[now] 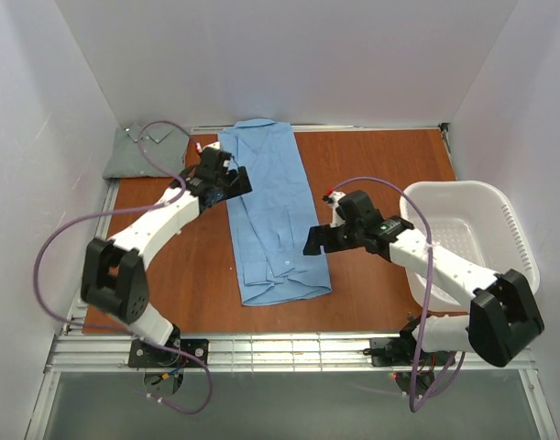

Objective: Fold and stack the long sleeve shirts
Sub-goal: Fold the shirt

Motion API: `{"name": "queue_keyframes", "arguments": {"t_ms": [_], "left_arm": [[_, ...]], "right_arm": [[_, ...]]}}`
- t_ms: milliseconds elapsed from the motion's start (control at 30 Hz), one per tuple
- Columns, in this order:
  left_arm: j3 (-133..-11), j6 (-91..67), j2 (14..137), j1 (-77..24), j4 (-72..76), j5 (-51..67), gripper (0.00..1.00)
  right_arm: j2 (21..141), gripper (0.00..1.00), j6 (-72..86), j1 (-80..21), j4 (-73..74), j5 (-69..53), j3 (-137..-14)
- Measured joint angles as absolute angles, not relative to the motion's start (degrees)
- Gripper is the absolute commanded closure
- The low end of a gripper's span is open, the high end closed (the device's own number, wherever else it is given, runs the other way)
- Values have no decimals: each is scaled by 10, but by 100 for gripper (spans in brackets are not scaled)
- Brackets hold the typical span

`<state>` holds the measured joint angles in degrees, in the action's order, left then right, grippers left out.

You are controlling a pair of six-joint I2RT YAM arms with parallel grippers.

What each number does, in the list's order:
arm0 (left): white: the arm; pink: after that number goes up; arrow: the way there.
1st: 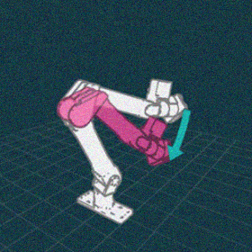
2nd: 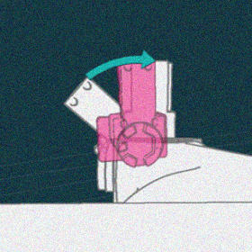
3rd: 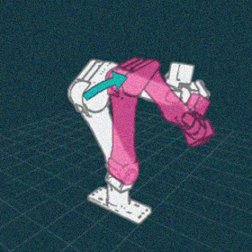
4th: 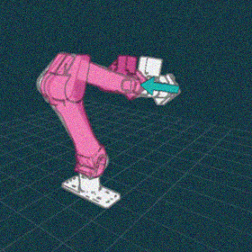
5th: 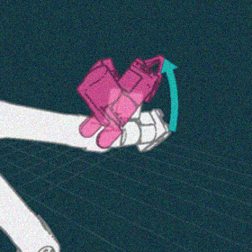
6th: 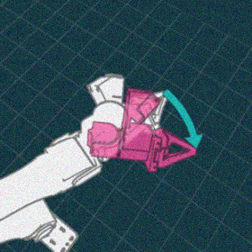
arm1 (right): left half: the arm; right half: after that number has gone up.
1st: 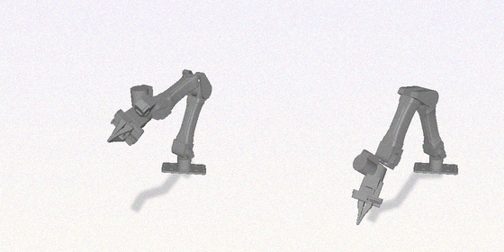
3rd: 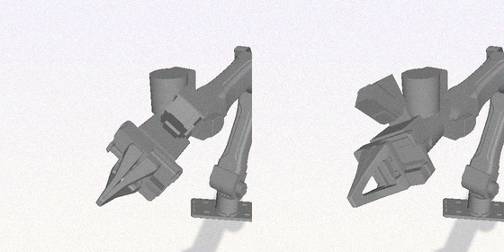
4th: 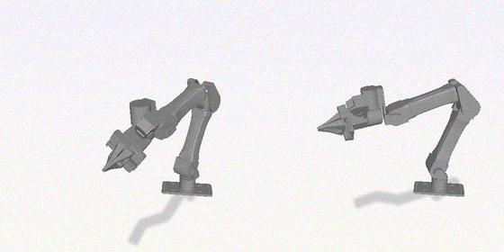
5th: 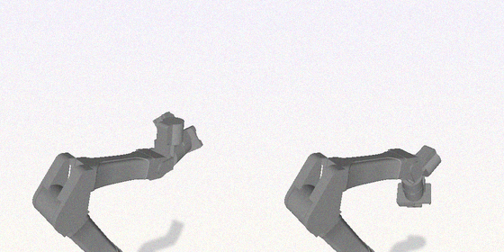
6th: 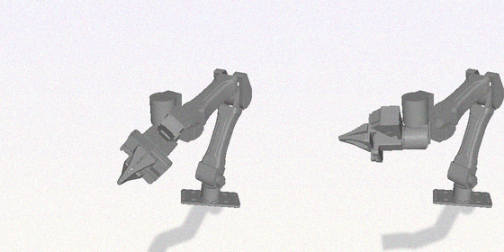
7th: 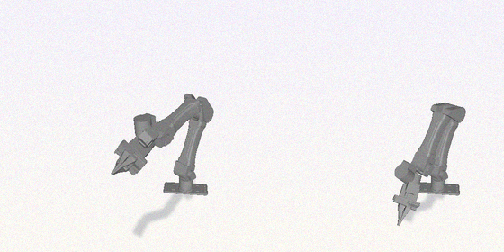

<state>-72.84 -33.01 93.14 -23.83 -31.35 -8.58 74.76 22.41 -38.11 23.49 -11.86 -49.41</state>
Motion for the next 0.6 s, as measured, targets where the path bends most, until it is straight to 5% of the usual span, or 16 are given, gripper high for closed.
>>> {"name": "queue_keyframes", "arguments": {"t_ms": [233,600], "left_arm": [[-518,-432,737,-248,-337,19,4],[-354,-526,696,-272,-336,96,15]], "right_arm": [[697,9,253,-314,235,-144,-408],[721,20,357,-307,132,-182,-312]]}}
